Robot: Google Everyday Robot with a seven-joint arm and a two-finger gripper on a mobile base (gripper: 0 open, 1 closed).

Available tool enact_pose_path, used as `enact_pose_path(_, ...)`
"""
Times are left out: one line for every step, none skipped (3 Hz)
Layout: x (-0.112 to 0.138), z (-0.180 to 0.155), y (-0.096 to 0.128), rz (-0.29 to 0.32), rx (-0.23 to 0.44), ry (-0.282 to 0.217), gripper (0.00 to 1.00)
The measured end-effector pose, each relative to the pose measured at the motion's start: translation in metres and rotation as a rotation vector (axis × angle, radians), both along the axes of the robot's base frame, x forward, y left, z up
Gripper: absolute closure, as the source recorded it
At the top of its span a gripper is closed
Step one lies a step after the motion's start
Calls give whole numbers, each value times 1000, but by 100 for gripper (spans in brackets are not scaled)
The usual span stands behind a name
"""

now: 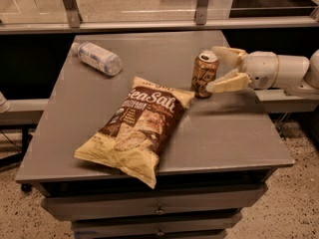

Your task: Place orange can upright

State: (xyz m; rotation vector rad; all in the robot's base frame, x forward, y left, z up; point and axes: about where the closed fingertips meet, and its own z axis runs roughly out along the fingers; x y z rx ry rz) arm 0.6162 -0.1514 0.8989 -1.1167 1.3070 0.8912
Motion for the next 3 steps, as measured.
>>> enact_pose_path(-4, 4, -28, -33, -63, -2, 0)
enact_pose_path(-12, 11, -81, -115, -111, 0, 0)
enact_pose_path(-12, 12, -85, -122, -113, -2, 0)
